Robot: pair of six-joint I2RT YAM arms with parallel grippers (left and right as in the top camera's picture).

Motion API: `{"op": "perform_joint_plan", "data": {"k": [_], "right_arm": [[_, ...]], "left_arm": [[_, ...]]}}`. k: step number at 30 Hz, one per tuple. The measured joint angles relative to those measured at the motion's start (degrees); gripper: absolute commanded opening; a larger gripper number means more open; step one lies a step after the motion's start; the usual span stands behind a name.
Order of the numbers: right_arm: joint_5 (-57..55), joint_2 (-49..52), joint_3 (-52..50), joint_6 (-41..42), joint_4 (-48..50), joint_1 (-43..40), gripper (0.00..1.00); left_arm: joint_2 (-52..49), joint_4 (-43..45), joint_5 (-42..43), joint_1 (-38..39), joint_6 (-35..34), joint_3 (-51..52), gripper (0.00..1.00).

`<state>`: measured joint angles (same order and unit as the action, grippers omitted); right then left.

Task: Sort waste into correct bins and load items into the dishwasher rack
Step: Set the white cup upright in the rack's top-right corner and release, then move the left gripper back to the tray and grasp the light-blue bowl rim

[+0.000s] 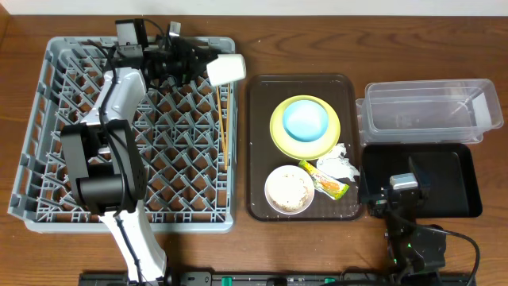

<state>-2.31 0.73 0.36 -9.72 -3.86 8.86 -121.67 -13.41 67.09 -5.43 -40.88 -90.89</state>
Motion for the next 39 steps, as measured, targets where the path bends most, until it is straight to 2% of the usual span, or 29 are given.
{"op": "perform_joint_plan", "data": {"k": [3,8,13,17,25,33,36,39], "right_arm": [[0.0,0.0,0.0,-0.02,0.0,0.0,0.99],[0.0,0.0,0.0,0.0,0.02,0.0,0.99],[0.0,0.0,0.0,0.0,0.02,0.0,0.99],[0.0,0.0,0.0,-0.02,0.0,0.0,0.99],[0.0,0.0,0.0,0.0,0.0,0.0,0.99],[0.0,0.0,0.0,0.0,0.0,0.0,0.99],[0.0,0.0,0.0,0.0,0.02,0.0,0.99],[0.0,0.0,0.0,0.0,0.02,0.0,0.99]], "left_arm": [[-0.72,-0.26,-0.66,-0.7,0.52,0.0,0.28],[-1.92,-1.46,-1.99,-2.78,1.66,0.02,0.45],[-2.1,-1.44,-2.56,-4.35,2.03,0.02,0.7],[-2.1,-1.46,-2.58,-5.25,1.99,0.02,0.79],[-0.48,-0.72,-2.84,-5.73,2.12,0.02,0.86],[14.23,-2.84,-6.73,-5.77,2.32,0.0,0.86],[21.86,-8.66,-10.4,-5.4,4.02,-0.17,0.77],[28.83,-18.12,-16.96,-3.89,7.23,-0.63,0.68]]}}
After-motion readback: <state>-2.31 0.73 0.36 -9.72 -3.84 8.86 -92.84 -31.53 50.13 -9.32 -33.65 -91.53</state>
